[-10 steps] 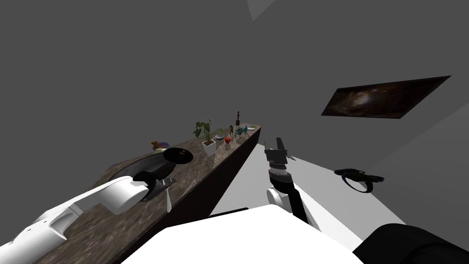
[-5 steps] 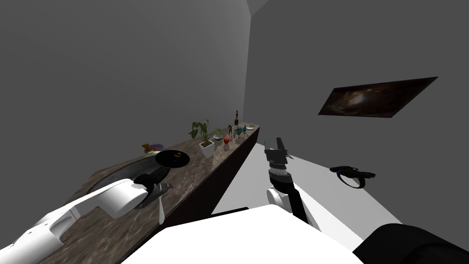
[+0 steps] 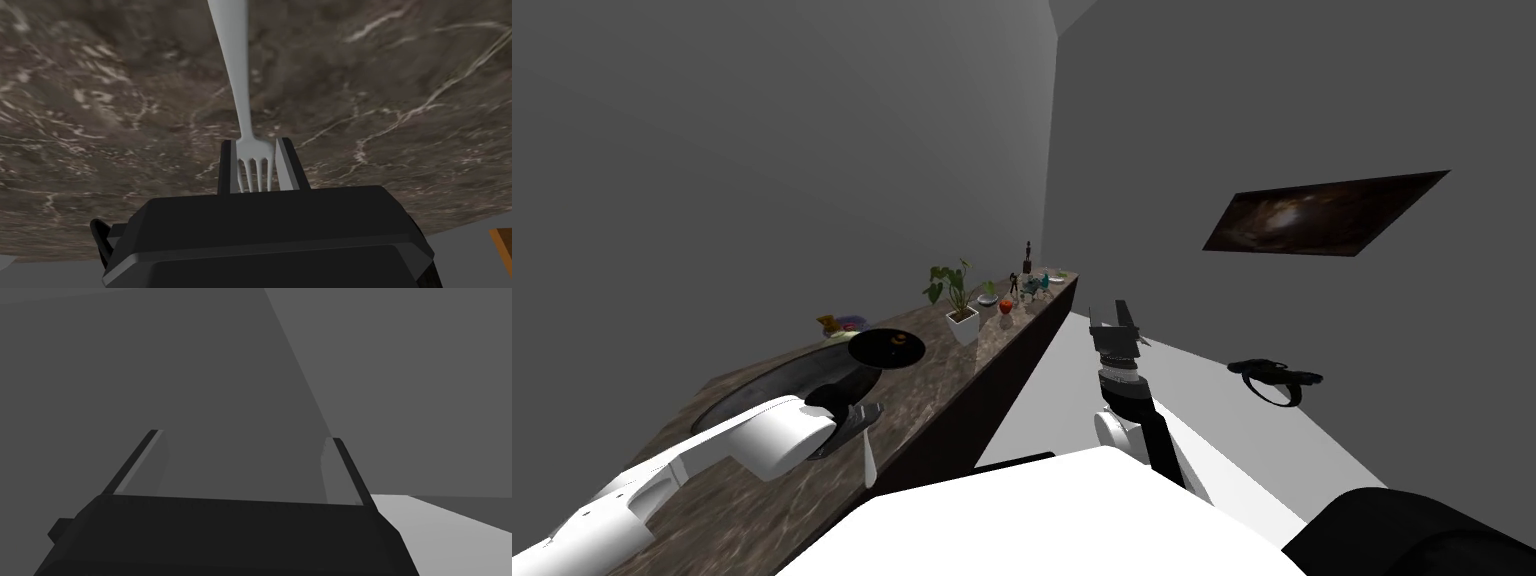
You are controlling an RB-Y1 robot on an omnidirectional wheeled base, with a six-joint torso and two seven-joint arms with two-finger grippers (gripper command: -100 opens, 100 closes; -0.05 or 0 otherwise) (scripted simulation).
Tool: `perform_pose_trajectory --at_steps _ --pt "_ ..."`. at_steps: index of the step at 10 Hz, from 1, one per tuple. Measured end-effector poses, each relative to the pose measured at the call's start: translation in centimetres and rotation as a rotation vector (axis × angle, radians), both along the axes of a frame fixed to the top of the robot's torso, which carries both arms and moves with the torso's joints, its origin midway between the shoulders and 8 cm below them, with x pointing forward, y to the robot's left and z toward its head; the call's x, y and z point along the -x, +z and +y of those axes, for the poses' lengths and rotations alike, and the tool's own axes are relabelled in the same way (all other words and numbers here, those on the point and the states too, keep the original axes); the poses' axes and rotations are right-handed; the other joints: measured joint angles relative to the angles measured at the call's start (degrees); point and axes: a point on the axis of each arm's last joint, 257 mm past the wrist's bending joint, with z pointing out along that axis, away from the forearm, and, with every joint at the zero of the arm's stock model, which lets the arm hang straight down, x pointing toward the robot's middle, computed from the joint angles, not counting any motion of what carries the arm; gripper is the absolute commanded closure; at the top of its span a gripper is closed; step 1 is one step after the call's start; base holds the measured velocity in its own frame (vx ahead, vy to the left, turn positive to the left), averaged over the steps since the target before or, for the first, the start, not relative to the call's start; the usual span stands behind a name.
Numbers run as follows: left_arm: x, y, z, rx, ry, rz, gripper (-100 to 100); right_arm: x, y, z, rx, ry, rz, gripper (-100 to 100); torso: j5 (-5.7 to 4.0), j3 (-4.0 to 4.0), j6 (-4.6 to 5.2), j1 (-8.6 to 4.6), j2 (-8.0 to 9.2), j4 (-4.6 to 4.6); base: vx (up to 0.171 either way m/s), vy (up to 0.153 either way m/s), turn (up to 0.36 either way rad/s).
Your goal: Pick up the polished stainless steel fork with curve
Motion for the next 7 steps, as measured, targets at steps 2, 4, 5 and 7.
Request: perform_pose_trajectory --at_steps 2,4,5,7 --pt "0.0 0.0 0.0 0.001 0.0 -0.001 100 0.0 0.0 0.0 0.0 0.0 0.0 0 0.0 -0.03 -0.02 0.03 -0.04 -0.02 0.0 0.0 0.0" --pt "0.0 0.0 0.0 0.001 0.0 -0.001 100 0.0 0.0 0.0 0.0 0.0 0.0 0 0.0 -0.04 -0.02 0.03 -0.05 -0.03 -0.004 -0.006 0.047" --pt "-0.3 0.7 -0.3 0.002 -0.008 -0.003 100 0.0 0.0 0.0 0.0 0.0 0.0 0 -0.03 -0.01 -0.05 -0.03 -0.01 0.0 -0.012 -0.021 0.088" --pt "-0.4 1.5 -0.5 0.001 -0.015 -0.001 0 0.0 0.0 0.0 0.0 0.0 0.0 0 -0.01 -0.01 -0.03 -0.03 0.0 -0.01 -0.003 -0.005 0.008"
